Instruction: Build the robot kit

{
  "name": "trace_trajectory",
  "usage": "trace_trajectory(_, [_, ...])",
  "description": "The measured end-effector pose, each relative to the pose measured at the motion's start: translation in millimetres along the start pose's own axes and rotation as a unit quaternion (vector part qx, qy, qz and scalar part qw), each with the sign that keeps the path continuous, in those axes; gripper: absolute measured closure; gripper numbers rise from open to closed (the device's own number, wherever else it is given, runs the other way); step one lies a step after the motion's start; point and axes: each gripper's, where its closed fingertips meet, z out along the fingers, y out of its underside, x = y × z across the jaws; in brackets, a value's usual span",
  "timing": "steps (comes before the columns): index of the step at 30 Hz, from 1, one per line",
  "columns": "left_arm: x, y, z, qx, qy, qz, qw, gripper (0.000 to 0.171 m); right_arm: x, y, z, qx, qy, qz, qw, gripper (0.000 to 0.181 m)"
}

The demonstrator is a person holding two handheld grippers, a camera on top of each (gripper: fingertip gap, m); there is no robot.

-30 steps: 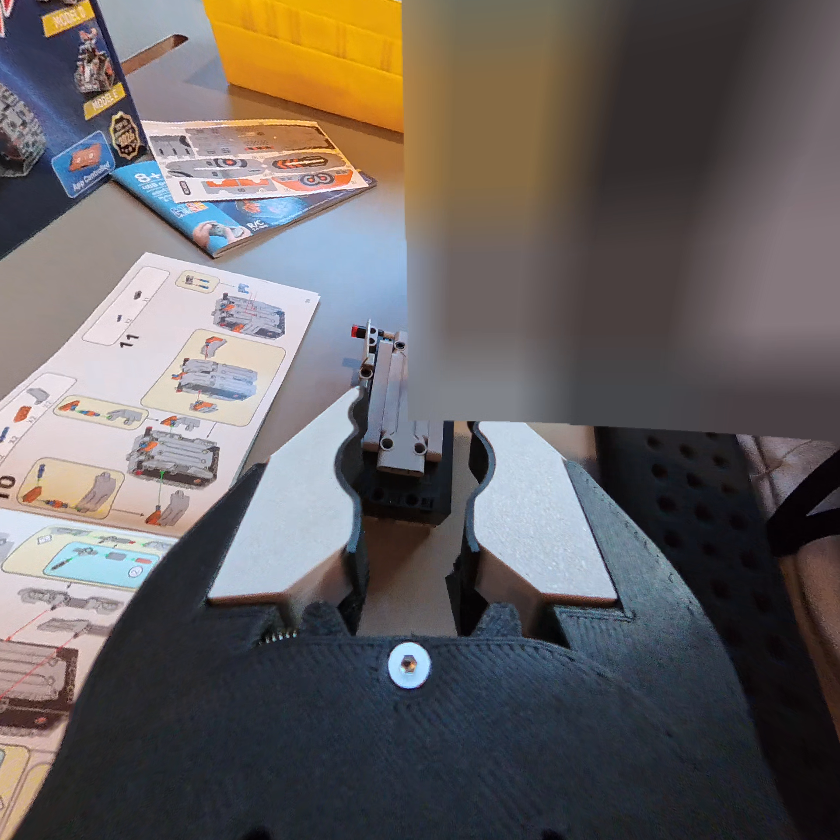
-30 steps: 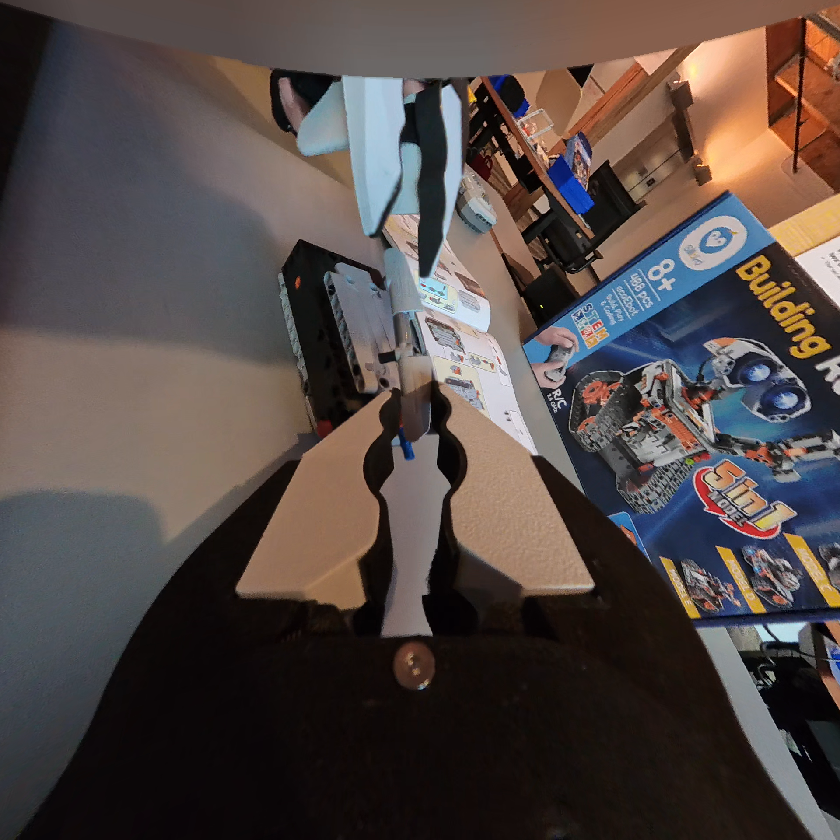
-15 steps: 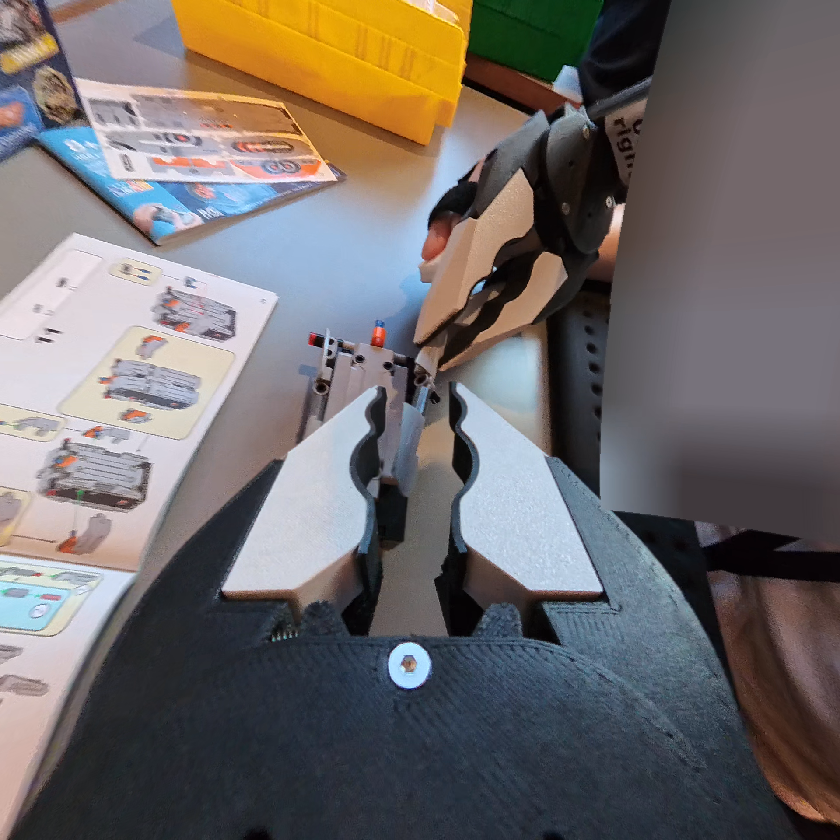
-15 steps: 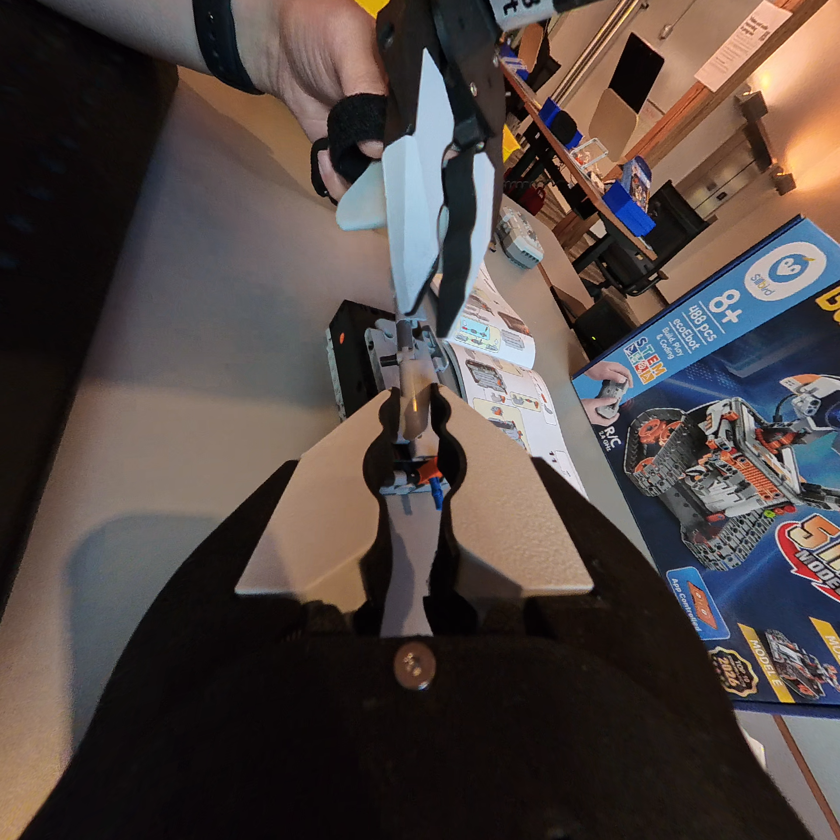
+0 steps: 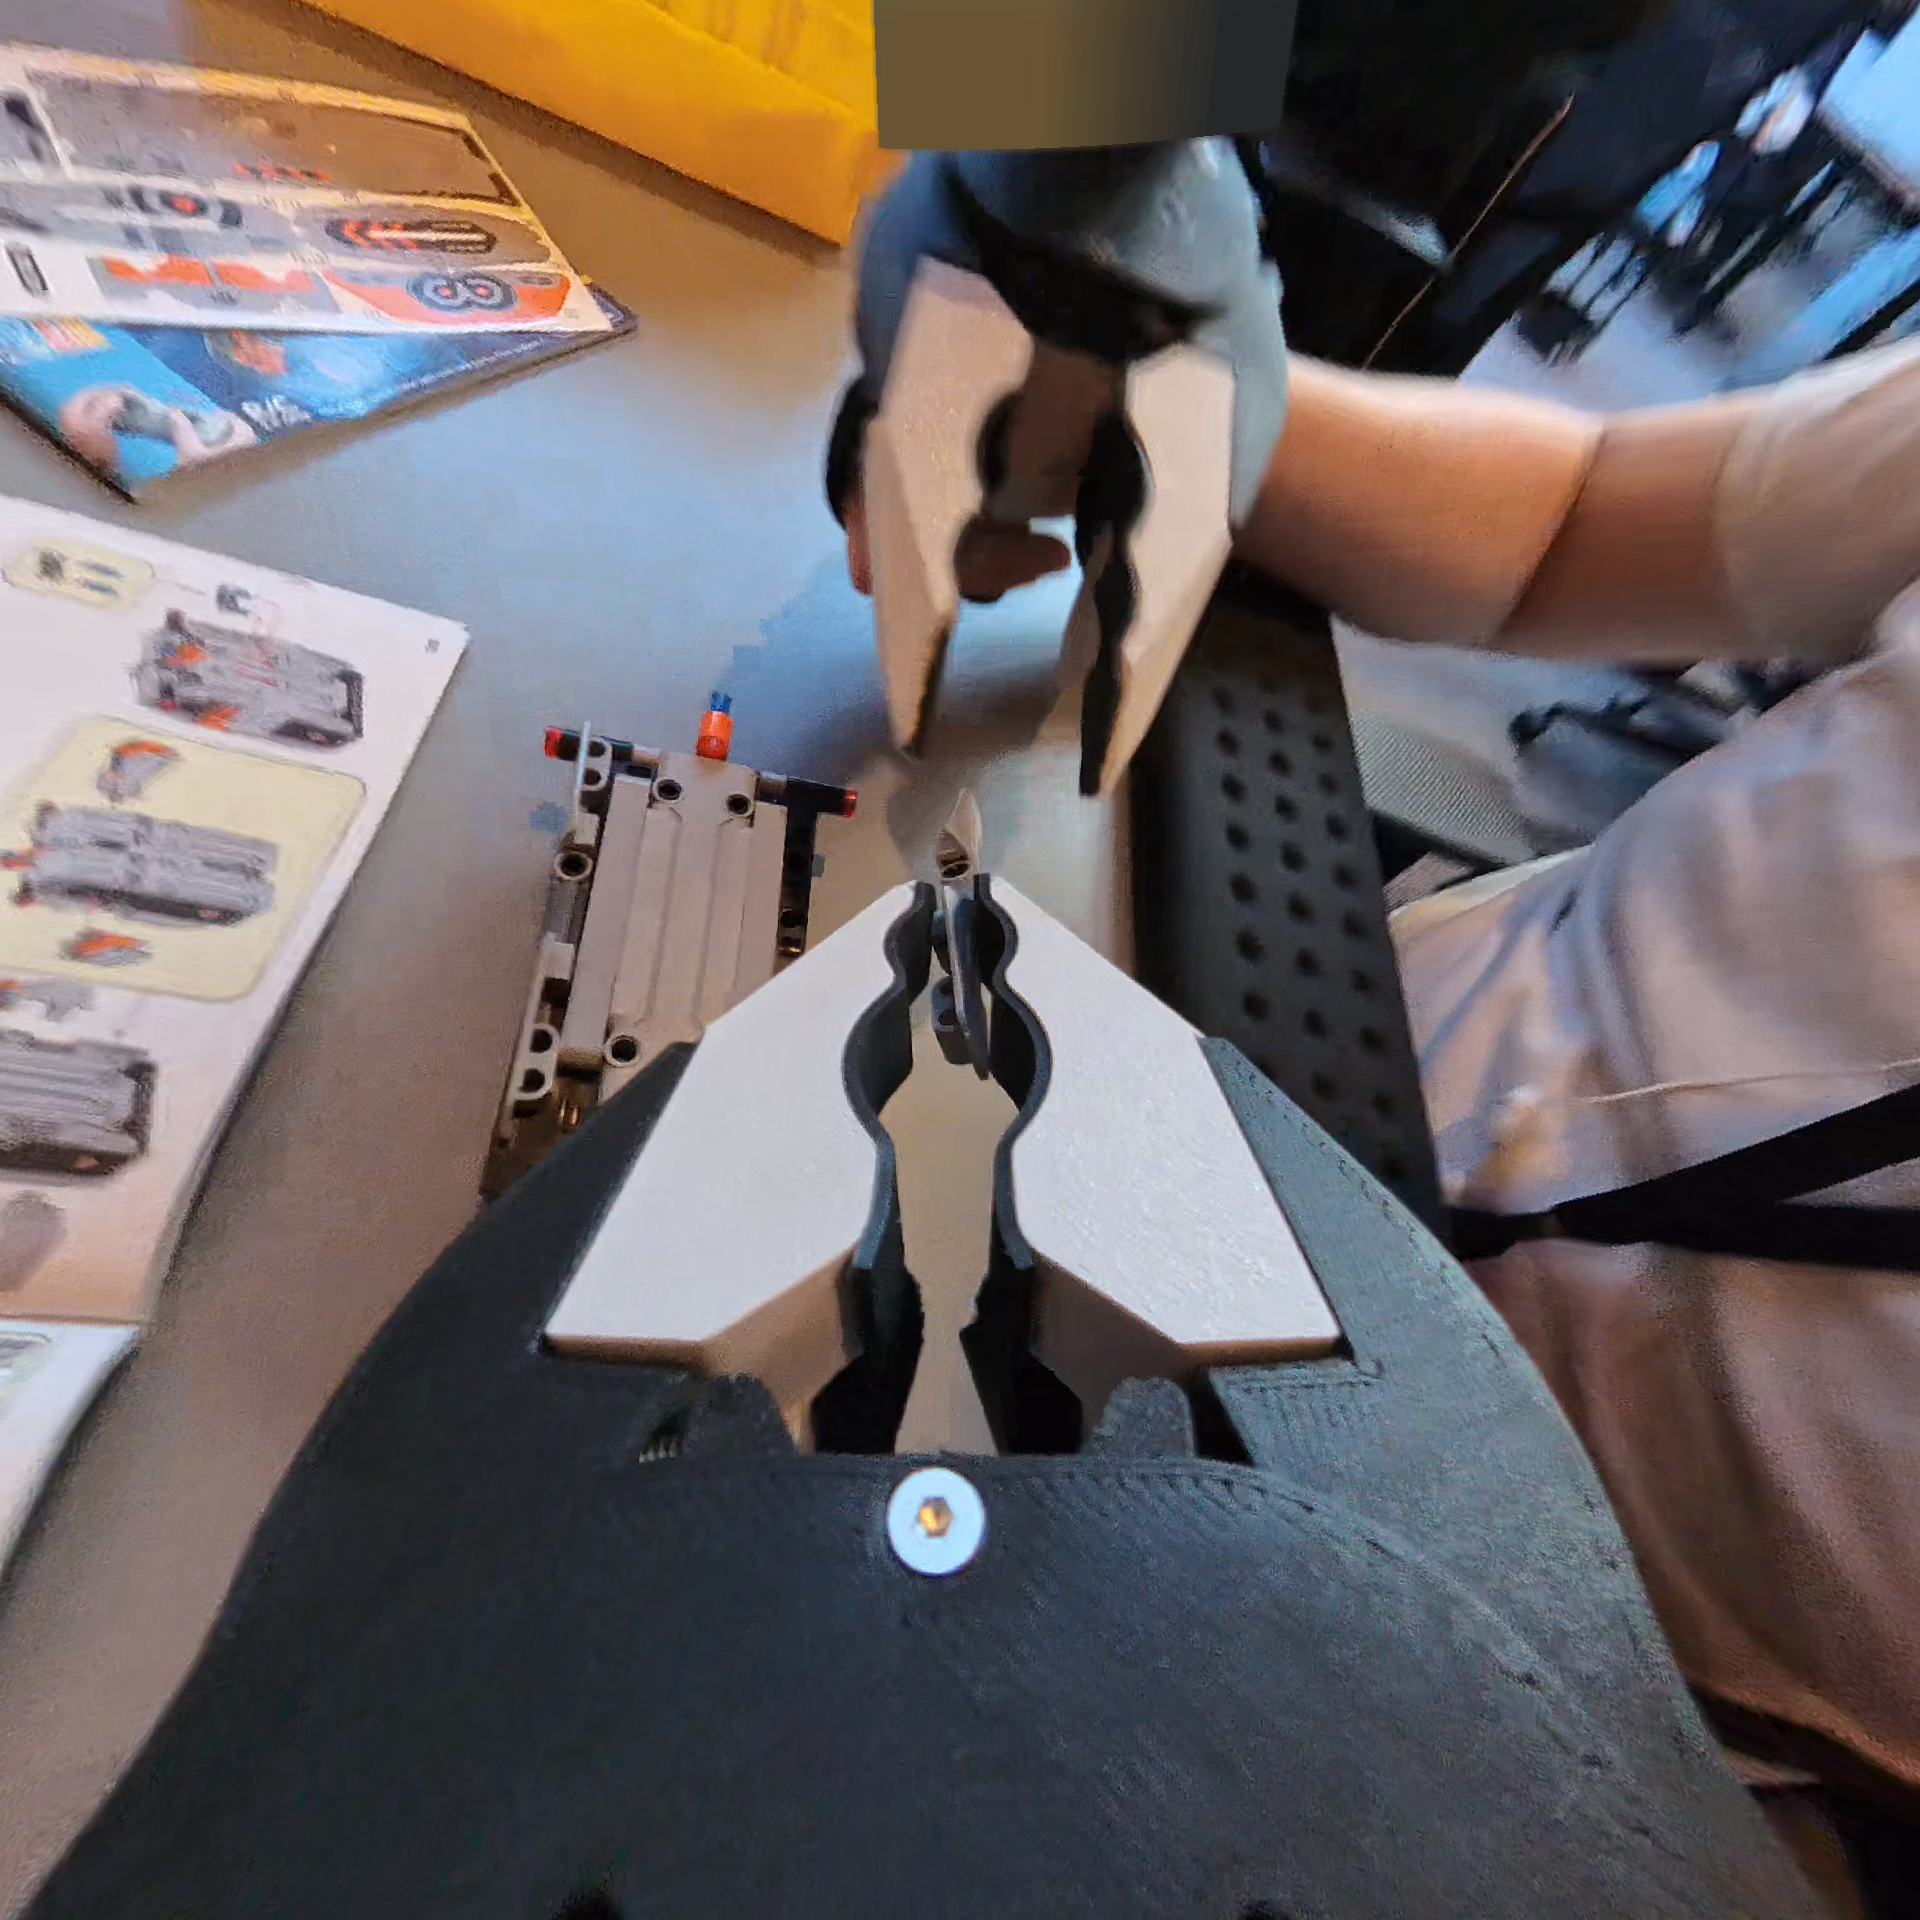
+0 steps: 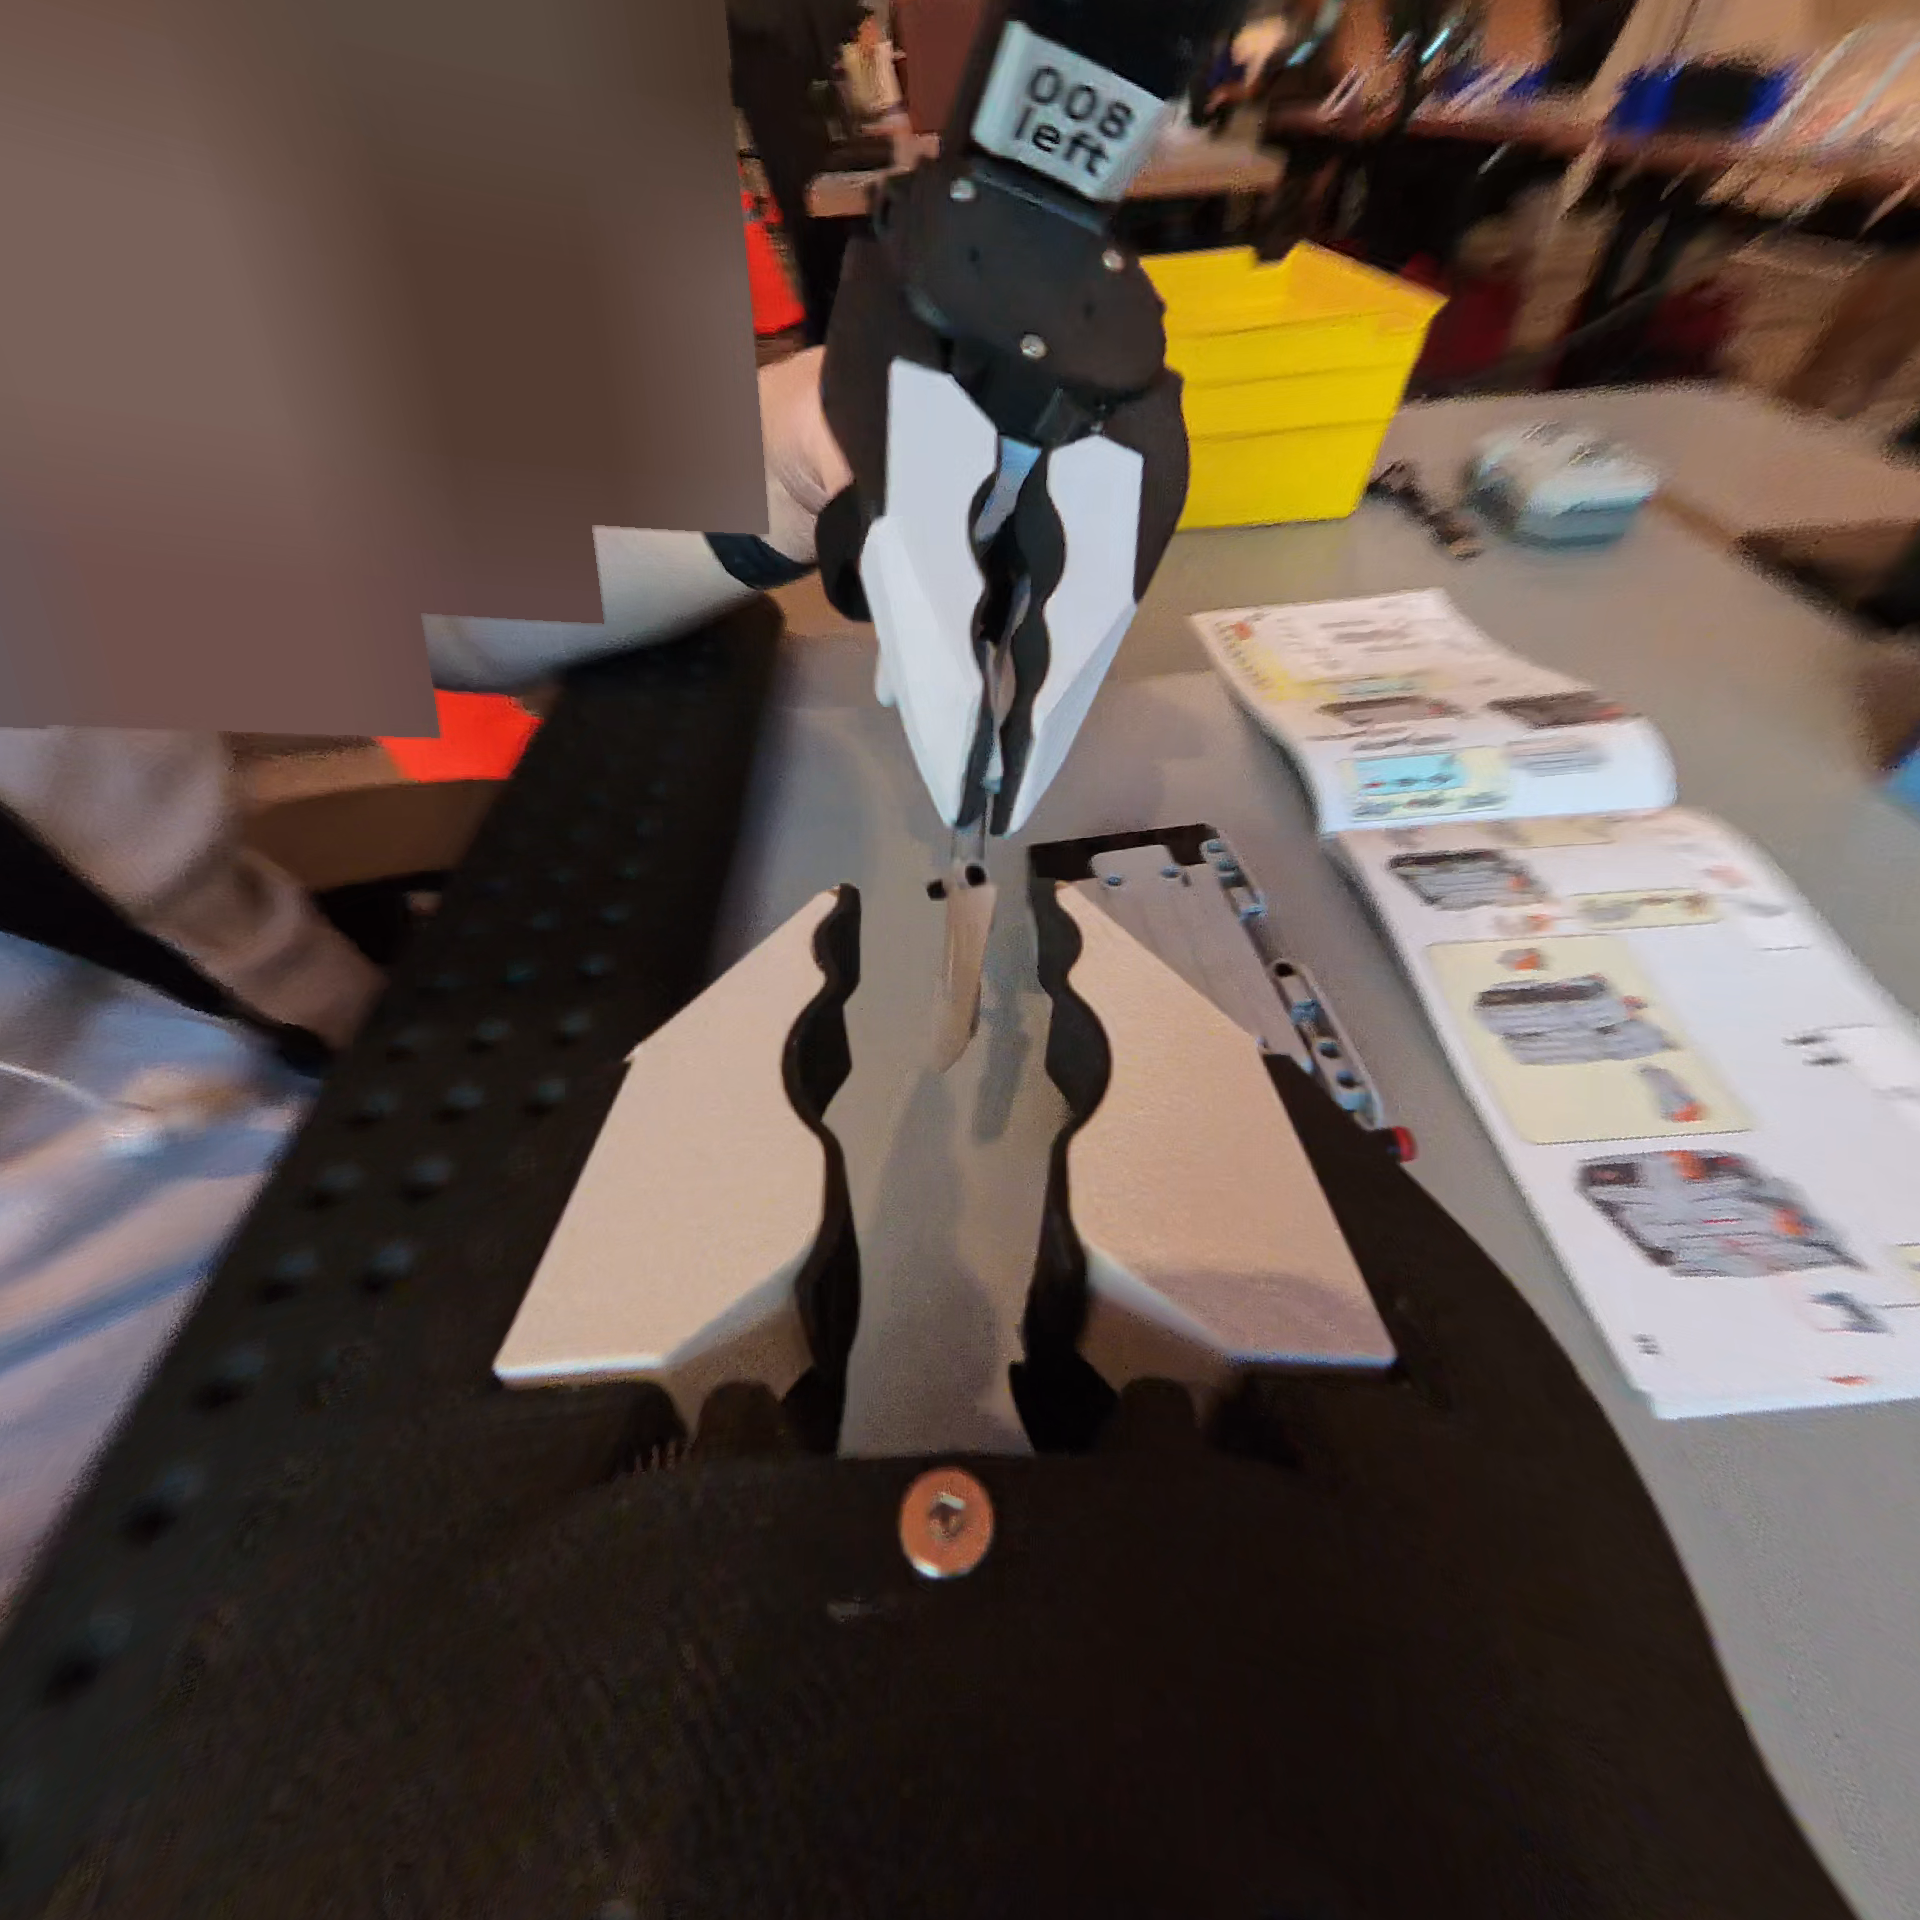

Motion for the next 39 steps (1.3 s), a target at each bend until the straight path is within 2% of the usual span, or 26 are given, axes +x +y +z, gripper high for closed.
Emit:
trace_trajectory(3, [9.2, -4.8, 2.0, 0.009, -0.008, 0.066, 0.998, 0.166, -1.6, -11.9, 0.3, -0.047, -0.105, 0.136, 0.984, 0.154])
trace_trajectory(5, [7.5, -8.8, 1.5, 0.016, -0.035, 0.095, 0.995, 0.166, 4.7, -16.6, 5.3, -0.090, -0.133, 0.184, 0.970, 0.155])
trace_trajectory(7, [7.4, -14.0, -0.6, 0.031, -0.048, 0.111, 0.992, 0.166, 3.6, -15.0, 11.0, -0.133, -0.151, 0.159, 0.967, 0.165])
trace_trajectory(10, [3.6, -16.8, -3.8, 0.038, -0.063, 0.115, 0.991, 0.166, 3.5, -8.0, 17.3, -0.184, -0.141, 0.138, 0.963, 0.161])
trace_trajectory(15, [-1.2, -13.6, -4.5, 0.033, -0.067, 0.117, 0.990, 0.166, 6.9, -4.1, 19.1, -0.203, -0.125, 0.119, 0.964, 0.176])
trace_trajectory(18, [-3.4, -13.4, -4.4, 0.033, -0.071, 0.116, 0.990, 0.166, 8.7, -2.1, 20.0, -0.207, -0.121, 0.119, 0.963, 0.176])
trace_trajectory(20, [-3.4, -14.6, -5.5, 0.036, -0.071, 0.115, 0.990, 0.166, 12.8, -0.5, 20.3, -0.212, -0.109, 0.112, 0.965, 0.169])
trace_trajectory(22, [-3.4, -15.5, -6.6, 0.038, -0.073, 0.117, 0.990, 0.166, 10.4, -1.2, 19.4, -0.214, -0.118, 0.114, 0.963, 0.176])
trace_trajectory(26, [-2.0, -19.0, -9.3, 0.053, -0.079, 0.139, 0.986, 0.165, 9.2, -3.3, 19.0, -0.216, -0.117, 0.101, 0.964, 0.176])
trace_trajectory(29, [-18.8, -21.0, -23.0, 0.072, -0.133, 0.176, 0.973, 0.104, 23.0, 2.0, 13.4, -0.240, -0.070, 0.062, 0.966, 0.176])
trace_trajectory(30, [-30.1, -16.2, -27.2, 0.066, -0.158, 0.188, 0.967, 0.096, 29.3, 3.5, 10.3, -0.248, -0.050, 0.051, 0.966, 0.176])
trace_trajectory(31, [-42.9, -8.7, -29.2, 0.051, -0.183, 0.197, 0.962, 0.092, 32.7, 4.7, 7.3, -0.255, -0.037, 0.044, 0.965, 0.176])
trace_trajectory(35, [-64.1, 22.0, -11.3, -0.017, -0.188, 0.193, 0.963, 0.082, 32.4, 6.8, 0.8, -0.283, -0.025, 0.027, 0.959, 0.176])
trace_trajectory(39, [-75.1, 43.2, 2.0, -0.062, -0.190, 0.185, 0.962, 0.082, 30.4, 14.6, 2.8, -0.318, -0.026, 0.036, 0.947, 0.176])
